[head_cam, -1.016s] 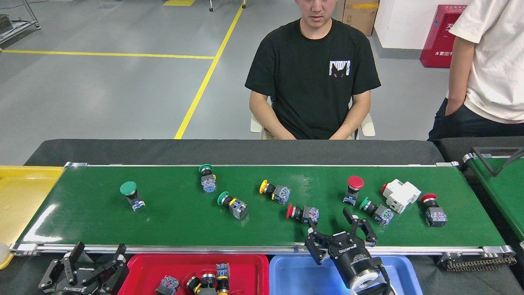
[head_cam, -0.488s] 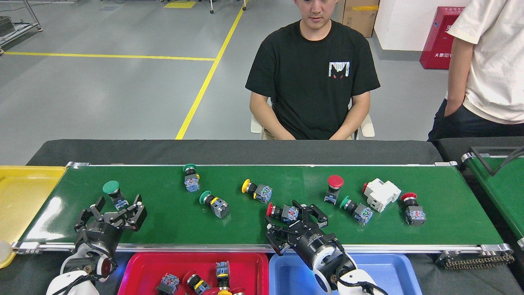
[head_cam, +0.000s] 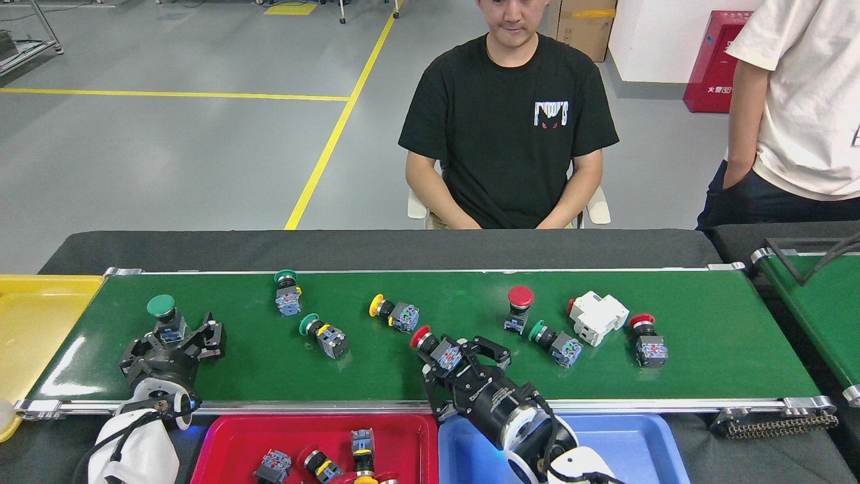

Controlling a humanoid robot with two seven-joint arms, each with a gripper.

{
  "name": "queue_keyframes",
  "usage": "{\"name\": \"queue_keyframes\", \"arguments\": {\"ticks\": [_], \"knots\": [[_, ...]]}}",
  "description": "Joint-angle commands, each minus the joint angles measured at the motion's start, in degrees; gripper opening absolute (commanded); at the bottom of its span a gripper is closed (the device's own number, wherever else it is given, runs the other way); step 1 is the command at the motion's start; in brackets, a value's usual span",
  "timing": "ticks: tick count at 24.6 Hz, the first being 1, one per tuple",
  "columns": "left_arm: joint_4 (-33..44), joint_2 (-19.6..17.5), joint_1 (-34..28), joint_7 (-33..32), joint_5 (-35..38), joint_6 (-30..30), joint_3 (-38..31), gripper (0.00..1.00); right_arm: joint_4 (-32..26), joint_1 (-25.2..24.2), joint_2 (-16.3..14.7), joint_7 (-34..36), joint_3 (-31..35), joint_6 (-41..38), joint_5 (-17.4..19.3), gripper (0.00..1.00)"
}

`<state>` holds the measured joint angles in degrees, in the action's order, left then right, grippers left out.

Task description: Pick switch part from conveyor to tray

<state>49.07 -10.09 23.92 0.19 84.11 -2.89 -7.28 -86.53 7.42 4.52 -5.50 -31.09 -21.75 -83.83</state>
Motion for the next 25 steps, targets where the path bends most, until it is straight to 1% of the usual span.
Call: {"name": "queue_keyframes", "arguments": {"ticks": [1, 3, 5, 6, 7, 8, 9, 10, 11, 12, 13, 14, 15, 16, 18, 20, 22, 25], "knots": [[1.20, -0.63, 0.33, 2.36, -0.35, -1.77, -0.02, 0.05, -2.41, -0.22, 0.49, 0.58, -2.31, -2.69, 0.16, 1.00], [2.70, -0.63, -0.46, 3.24, -0.26, -2.38, 0.16, 0.03, -1.97, -0.22, 0.75, 0.49, -2.84, -2.34, 0.25, 1.00], [5.69, -0.28, -2.04, 3.24, -0.35, -4.76, -0.02, 0.03, -2.06, -0.30, 0.75, 0.49, -2.57, -1.98, 0.42, 1.00], [8.67, -0.19, -3.80, 3.24, -0.35, -6.16, 0.07, 0.03, -2.32, -0.57, 0.49, 0.58, -1.78, -1.98, 0.60, 1.00], [12.88, -0.28, -6.60, 3.15, -0.35, -8.00, -0.02, 0.03, -2.68, -1.01, 0.14, 0.67, 0.41, -1.90, 0.95, 1.00], [18.06, -0.63, -10.20, 3.15, -0.43, -11.16, -0.02, 0.04, -3.81, -1.97, -0.13, 0.84, 3.75, -1.20, 1.13, 1.00], [24.22, -0.72, -14.60, 2.80, -0.43, -16.44, -0.19, 0.06, -5.75, -4.17, -0.13, 1.28, 8.14, 0.56, 1.22, 0.99], [30.46, -0.89, -19.34, 2.80, -0.52, -23.46, -0.54, 0.09, -7.77, -6.71, -0.04, 1.90, 12.80, 3.11, 1.22, 0.99], [35.39, -1.33, -23.66, 2.71, -0.52, -30.33, -0.81, 0.16, -9.09, -8.65, 0.05, 2.51, 16.32, 5.57, 1.22, 0.99], [39.00, -1.42, -27.26, 2.71, -0.61, -35.87, -1.25, 0.20, -10.15, -10.32, 0.22, 3.48, 19.14, 8.56, 1.22, 0.99], [42.07, -1.07, -30.78, 2.45, -0.52, -41.14, -2.04, 0.30, -11.03, -12.34, 0.22, 4.98, 21.86, 12.87, 1.22, 0.99], [44.01, -0.89, -33.24, 2.09, -0.35, -42.11, -2.39, 0.50, -11.38, -13.93, 0.22, 6.47, 23.18, 16.39, 1.13, 0.99], [46.29, -0.45, -35.79, 1.74, -0.35, -42.11, -2.21, 0.80, -11.47, -15.60, 0.05, 8.40, 24.32, 20.78, 1.22, 0.99], [48.58, 0.60, -37.64, 1.83, -0.35, -42.11, -2.21, 1.00, -11.47, -17.00, -0.22, 9.99, 24.85, 25.00, 1.22, 0.99], [49.89, 3.06, -39.39, 1.83, -0.35, -42.11, -2.21, 1.00, -11.29, -19.02, -1.01, 10.86, 25.82, 30.97, 1.13, 0.99], [49.81, 3.33, -39.48, 1.83, -0.26, -42.11, -2.21, 1.00, -11.11, -19.38, -1.45, 10.86, 25.82, 31.85, 1.13, 0.99], [49.72, 3.33, -39.39, 1.83, -0.17, -42.11, -2.48, 1.00, -10.67, -18.76, -1.62, 10.78, 25.73, 31.77, 1.22, 0.99], [49.81, 3.77, -39.13, 1.83, -0.17, -42.03, -2.83, 1.00, -9.27, -15.51, -1.53, 10.25, 25.29, 32.29, 0.51, 0.99]]}}
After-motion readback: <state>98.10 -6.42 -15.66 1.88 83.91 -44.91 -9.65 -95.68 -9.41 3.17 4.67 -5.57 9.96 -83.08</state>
